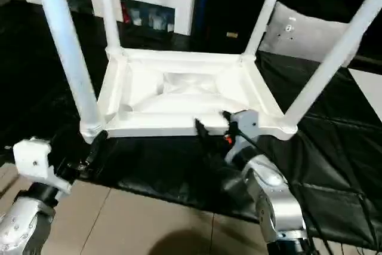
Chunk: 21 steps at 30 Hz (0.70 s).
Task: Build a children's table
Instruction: Rotate leg to tighten, then rotate table base
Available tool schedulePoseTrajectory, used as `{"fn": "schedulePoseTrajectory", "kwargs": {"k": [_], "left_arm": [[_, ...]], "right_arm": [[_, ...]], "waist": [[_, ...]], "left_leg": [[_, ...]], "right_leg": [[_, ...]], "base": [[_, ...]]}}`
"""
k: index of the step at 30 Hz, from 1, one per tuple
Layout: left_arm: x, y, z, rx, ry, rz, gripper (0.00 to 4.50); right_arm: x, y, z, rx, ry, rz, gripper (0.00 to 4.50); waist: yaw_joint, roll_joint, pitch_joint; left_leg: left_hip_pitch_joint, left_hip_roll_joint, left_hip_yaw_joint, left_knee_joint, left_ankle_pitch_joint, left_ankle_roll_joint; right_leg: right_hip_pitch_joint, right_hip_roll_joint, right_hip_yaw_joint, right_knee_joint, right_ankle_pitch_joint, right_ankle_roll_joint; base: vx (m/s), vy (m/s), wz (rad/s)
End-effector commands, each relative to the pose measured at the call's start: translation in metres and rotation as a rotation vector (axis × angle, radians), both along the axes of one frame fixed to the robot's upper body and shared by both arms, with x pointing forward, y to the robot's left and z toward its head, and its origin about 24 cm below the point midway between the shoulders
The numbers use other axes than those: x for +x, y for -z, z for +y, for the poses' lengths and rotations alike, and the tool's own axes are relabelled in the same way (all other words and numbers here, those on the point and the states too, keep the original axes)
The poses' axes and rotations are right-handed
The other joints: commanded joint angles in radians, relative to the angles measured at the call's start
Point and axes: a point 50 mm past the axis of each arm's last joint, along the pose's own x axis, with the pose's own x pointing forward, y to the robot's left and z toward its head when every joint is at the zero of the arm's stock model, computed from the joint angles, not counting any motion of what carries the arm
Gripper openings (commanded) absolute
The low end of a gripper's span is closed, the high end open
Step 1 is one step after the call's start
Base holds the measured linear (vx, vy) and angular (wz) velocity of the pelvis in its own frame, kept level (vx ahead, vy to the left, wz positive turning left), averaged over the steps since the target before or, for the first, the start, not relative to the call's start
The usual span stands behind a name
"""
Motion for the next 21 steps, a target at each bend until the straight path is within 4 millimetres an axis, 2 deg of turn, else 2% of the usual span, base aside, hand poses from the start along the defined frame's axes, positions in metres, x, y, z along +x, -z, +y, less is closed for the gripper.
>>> {"fn": "schedulePoseTrajectory", "kwargs": {"k": [1,2,3,4,7,9,10,12,13,14,15,16,17,19,20,21], "left_arm": [[0.009,-0.001,0.008,0.022,-0.012,0.01,4.39],[0.011,-0.002,0.011,0.023,-0.012,0.004,4.39],[0.013,-0.003,0.013,0.023,-0.013,0.002,4.39],[0.016,-0.003,0.016,0.033,-0.021,0.009,4.39],[0.027,-0.002,0.027,0.095,-0.037,0.033,4.39],[0.031,-0.003,0.03,0.1,-0.035,0.033,4.39],[0.035,-0.004,0.032,0.102,-0.024,0.03,4.39],[0.04,-0.004,0.034,0.09,0.001,0.03,4.39],[0.045,-0.005,0.034,0.072,0.038,0.033,4.39],[0.047,-0.005,0.034,0.069,0.052,0.037,4.39],[0.051,-0.005,0.034,0.062,0.083,0.046,4.39],[0.06,-0.004,0.033,0.057,0.138,0.069,4.39],[0.064,-0.003,0.034,0.059,0.154,0.078,4.39],[0.067,-0.003,0.034,0.06,0.165,0.082,4.39],[0.079,-0.008,0.034,0.055,0.203,0.072,4.39],[0.082,-0.009,0.035,0.053,0.208,0.07,4.39]], "right_arm": [[0.005,0.004,-0.007,-0.062,0.063,0.057,4.5],[0.005,0.007,-0.008,-0.079,0.07,0.086,4.5],[0.005,0.009,-0.008,-0.093,0.072,0.106,4.5],[0.005,0.011,-0.008,-0.103,0.068,0.124,4.5],[0.005,0.015,-0.009,-0.117,0.065,0.159,4.5],[0.006,0.015,-0.01,-0.111,0.07,0.164,4.5],[0.007,0.016,-0.011,-0.11,0.08,0.164,4.5],[0.008,0.017,-0.012,-0.115,0.099,0.171,4.5],[0.009,0.017,-0.014,-0.119,0.119,0.182,4.5],[0.01,0.018,-0.015,-0.121,0.125,0.185,4.5],[0.012,0.018,-0.017,-0.125,0.138,0.192,4.5],[0.015,0.019,-0.021,-0.141,0.169,0.202,4.5],[0.017,0.019,-0.023,-0.151,0.181,0.203,4.5],[0.017,0.02,-0.024,-0.157,0.191,0.208,4.5],[0.019,0.025,-0.031,-0.169,0.224,0.246,4.5],[0.019,0.026,-0.032,-0.174,0.23,0.252,4.5]], "waist": [[0.0,0.024,-0.034],[0.0,0.021,-0.032],[0.003,0.023,-0.035],[0.003,0.022,-0.035],[0.009,0.023,-0.044],[0.011,0.023,-0.045],[0.01,0.022,-0.048],[0.011,0.023,-0.05],[0.011,0.017,-0.056],[0.014,0.021,-0.056],[0.014,0.021,-0.056],[0.015,0.023,-0.055],[0.014,0.02,-0.051],[0.018,0.022,-0.049],[0.018,0.017,-0.048],[0.019,0.023,-0.05]], "left_leg": [[-0.021,0.119,-0.039,-0.122,-0.133,0.013],[-0.024,0.119,-0.038,-0.124,-0.128,0.015],[-0.019,0.117,-0.035,-0.122,-0.117,0.021],[-0.021,0.118,-0.034,-0.122,-0.107,0.022],[-0.027,0.116,-0.022,-0.119,-0.029,0.036],[-0.028,0.118,-0.022,-0.119,0.007,0.039],[-0.032,0.121,-0.021,-0.118,0.039,0.039],[-0.031,0.119,-0.019,-0.116,0.069,0.044],[-0.029,0.117,-0.016,-0.112,0.097,0.051],[-0.03,0.117,-0.018,-0.113,0.111,0.052],[-0.03,0.113,-0.015,-0.113,0.122,0.057],[-0.031,0.116,-0.016,-0.114,0.113,0.056],[-0.027,0.115,-0.014,-0.117,0.083,0.05],[-0.03,0.124,-0.014,-0.121,0.021,0.021],[-0.03,0.125,-0.014,-0.123,0.017,0.019],[-0.021,0.117,-0.011,-0.123,0.01,0.013]], "right_leg": [[0.035,-0.123,0.072,-0.082,-0.268,-0.185],[0.036,-0.121,0.072,-0.084,-0.27,-0.181],[0.032,-0.121,0.073,-0.085,-0.267,-0.182],[0.033,-0.122,0.073,-0.085,-0.259,-0.185],[0.037,-0.118,0.068,-0.079,-0.182,-0.192],[0.038,-0.117,0.066,-0.075,-0.142,-0.2],[0.042,-0.119,0.064,-0.069,-0.095,-0.219],[0.038,-0.115,0.061,-0.066,-0.054,-0.232],[0.037,-0.113,0.06,-0.06,-0.017,-0.238],[0.037,-0.113,0.059,-0.057,-0.002,-0.241],[0.033,-0.111,0.057,-0.057,0.005,-0.244],[0.034,-0.113,0.055,-0.057,0.001,-0.249],[0.029,-0.11,0.054,-0.063,-0.047,-0.244],[0.033,-0.12,0.057,-0.067,-0.107,-0.237],[0.032,-0.12,0.057,-0.07,-0.114,-0.234],[0.026,-0.115,0.056,-0.07,-0.131,-0.226]], "base": [[-0.061,-0.03,0.05],[0.0,0.0,0.0],[0.0,0.0,0.0],[0.0,0.0,0.0],[0.0,0.0,0.0],[0.0,0.0,0.0],[0.0,0.0,0.0],[0.0,0.0,0.0],[0.0,0.0,0.0],[0.0,0.0,0.0],[0.0,0.0,0.0],[0.0,0.0,0.0],[0.0,0.0,0.0],[0.0,0.0,0.0],[0.0,0.0,0.0],[0.0,0.0,0.0]]}}
